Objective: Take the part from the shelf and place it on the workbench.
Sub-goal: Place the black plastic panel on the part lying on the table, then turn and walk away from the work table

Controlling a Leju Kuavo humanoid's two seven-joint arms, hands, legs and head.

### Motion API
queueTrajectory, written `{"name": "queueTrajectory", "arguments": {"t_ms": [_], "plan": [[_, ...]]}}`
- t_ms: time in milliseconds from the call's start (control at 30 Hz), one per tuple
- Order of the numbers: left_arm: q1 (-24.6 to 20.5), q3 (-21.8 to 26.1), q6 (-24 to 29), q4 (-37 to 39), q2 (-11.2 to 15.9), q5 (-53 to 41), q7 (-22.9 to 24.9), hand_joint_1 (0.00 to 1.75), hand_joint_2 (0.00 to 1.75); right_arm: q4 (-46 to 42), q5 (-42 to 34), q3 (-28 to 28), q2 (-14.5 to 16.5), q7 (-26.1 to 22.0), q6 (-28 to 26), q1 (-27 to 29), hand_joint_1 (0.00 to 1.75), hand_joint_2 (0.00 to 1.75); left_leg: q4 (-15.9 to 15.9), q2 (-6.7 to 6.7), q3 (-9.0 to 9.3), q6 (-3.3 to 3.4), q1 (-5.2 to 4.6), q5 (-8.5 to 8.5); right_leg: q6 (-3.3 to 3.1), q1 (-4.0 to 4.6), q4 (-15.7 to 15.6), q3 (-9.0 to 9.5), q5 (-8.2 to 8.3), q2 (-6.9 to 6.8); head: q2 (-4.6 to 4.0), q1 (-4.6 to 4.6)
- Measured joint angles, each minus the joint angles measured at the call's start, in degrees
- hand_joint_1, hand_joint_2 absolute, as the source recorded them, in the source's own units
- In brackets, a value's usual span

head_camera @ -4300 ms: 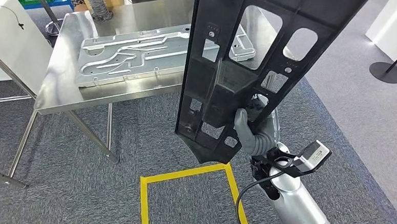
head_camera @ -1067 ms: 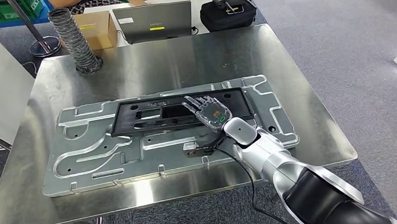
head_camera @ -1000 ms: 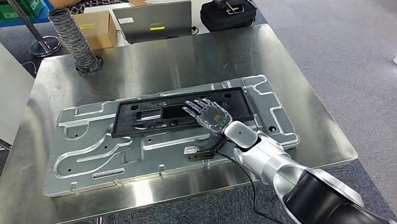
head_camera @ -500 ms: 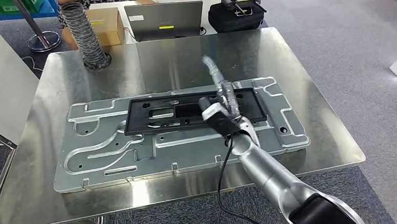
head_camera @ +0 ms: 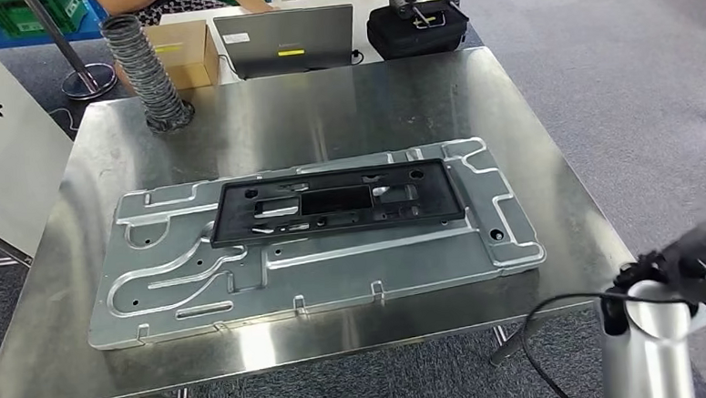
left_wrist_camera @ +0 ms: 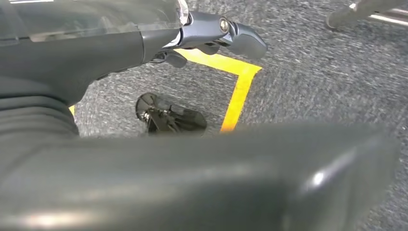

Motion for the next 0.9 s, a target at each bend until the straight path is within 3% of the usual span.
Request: {"name": "queueTrajectory", "arguments": {"t_ms": [67,133,267,333,433,467,500,533,600,667,767,800,833,900], "plan": [[-0.02,0.47,-0.03,0.00,-0.02,-0.25,0.29,0.00,0.00,0.44,-0.99,-4.95,0.13,0.07,0.47,4.21,0.00,0.00,-7.04,-0.02,3.92,0.23,-0.02,3.30,0.24,-0.01,0.36,-0.09,-0.17,0.01,0.00,0.00],[-0.18,0.81,-0.07,0.00,-0.02,-0.48,0.41,0.00,0.00,1.27,-1.95,-8.88,0.28,0.08,1.05,7.40,0.00,0.00,-13.40,-0.07,7.38,0.83,-0.21,5.30,0.67,0.14,0.83,-0.37,-0.30,0.18,0.00,-0.01],[-0.36,1.10,-0.21,0.00,-0.08,-1.26,0.63,0.00,0.00,7.26,0.73,-16.11,1.91,0.11,2.76,12.26,0.00,0.00,-15.34,-0.03,8.10,2.12,-0.27,6.17,1.98,0.12,0.95,-0.56,-0.22,0.44,0.01,0.00],[-0.49,1.18,-0.25,0.00,-0.17,-1.45,0.74,0.00,0.00,11.89,4.51,-19.91,3.27,0.14,3.23,13.26,0.00,0.00,-15.96,0.16,7.73,2.89,-0.07,7.03,2.60,-0.14,3.25,-1.49,-2.71,0.58,0.00,0.00],[-0.63,1.33,-0.37,0.00,-0.19,-1.64,0.79,0.00,0.00,17.04,7.14,-23.47,4.57,0.15,2.79,14.08,0.00,0.00,-16.07,0.33,6.33,3.19,-0.15,8.11,3.39,-0.72,13.55,-5.12,-9.57,0.62,0.00,0.00],[-0.65,1.40,-0.39,0.00,-0.19,-1.76,0.83,0.00,0.00,18.83,7.71,-24.38,4.95,0.15,2.69,14.09,0.00,0.00,-16.04,0.39,5.82,3.12,-0.15,8.47,3.64,-0.91,16.00,-5.63,-10.56,0.61,0.00,0.00],[-0.66,1.48,-0.42,0.00,-0.22,-1.87,0.87,0.00,0.00,20.66,8.37,-25.32,5.32,0.17,2.72,14.07,0.00,0.00,-15.97,0.44,5.29,2.98,-0.12,8.84,3.85,-1.14,16.32,-5.06,-10.30,0.60,0.00,0.00],[-0.68,1.55,-0.45,0.00,-0.27,-2.02,0.92,0.00,0.00,22.53,9.26,-26.32,5.63,0.19,2.79,13.99,0.00,0.00,-15.87,0.46,4.77,2.78,-0.05,9.18,4.05,-1.39,14.39,-3.35,-9.06,0.59,0.00,0.00],[-0.72,1.68,-0.52,-0.01,-0.39,-2.26,1.02,0.00,0.00,26.57,11.93,-28.40,6.01,0.21,2.78,13.47,0.00,0.00,-15.39,0.45,3.81,2.13,0.04,9.79,4.34,-1.85,6.12,2.27,-6.44,0.59,0.01,0.00],[-0.77,1.88,-0.52,-0.02,-0.45,-2.56,1.15,0.00,0.00,31.19,15.18,-30.36,6.13,0.21,2.37,12.80,0.00,0.00,-15.03,0.41,3.45,1.31,0.03,10.34,3.83,-1.70,0.83,5.58,-5.51,0.83,0.02,0.00],[-0.81,2.08,-0.27,-0.02,-0.49,-3.08,1.50,0.00,0.00,39.39,21.00,-33.26,6.25,0.20,1.03,12.04,0.00,0.00,-15.11,0.33,3.48,0.03,0.19,11.12,2.17,-1.26,0.37,5.23,-4.91,1.00,0.02,0.00],[-0.77,2.11,-0.16,-0.02,-0.50,-3.24,1.62,0.00,0.00,42.75,23.48,-34.28,6.24,0.20,0.63,11.71,0.00,0.00,-14.62,0.33,3.21,-0.28,0.30,10.40,1.63,-1.22,0.34,4.86,-4.42,0.91,0.01,0.00],[-0.72,2.15,-0.07,-0.02,-0.52,-3.37,1.73,0.00,0.00,46.15,26.03,-35.36,6.23,0.20,0.35,11.41,0.00,0.00,-13.21,0.34,2.69,-0.50,0.40,8.61,1.12,-1.21,0.24,4.38,-3.87,0.80,0.01,0.00],[-0.69,2.18,0.01,-0.02,-0.67,-3.68,1.87,0.00,0.00,52.55,31.26,-37.86,6.32,0.43,0.09,11.02,0.00,0.00,-6.88,0.36,0.81,-0.71,0.46,2.58,0.42,-0.97,0.22,2.98,-2.67,0.60,0.01,0.00]]}}
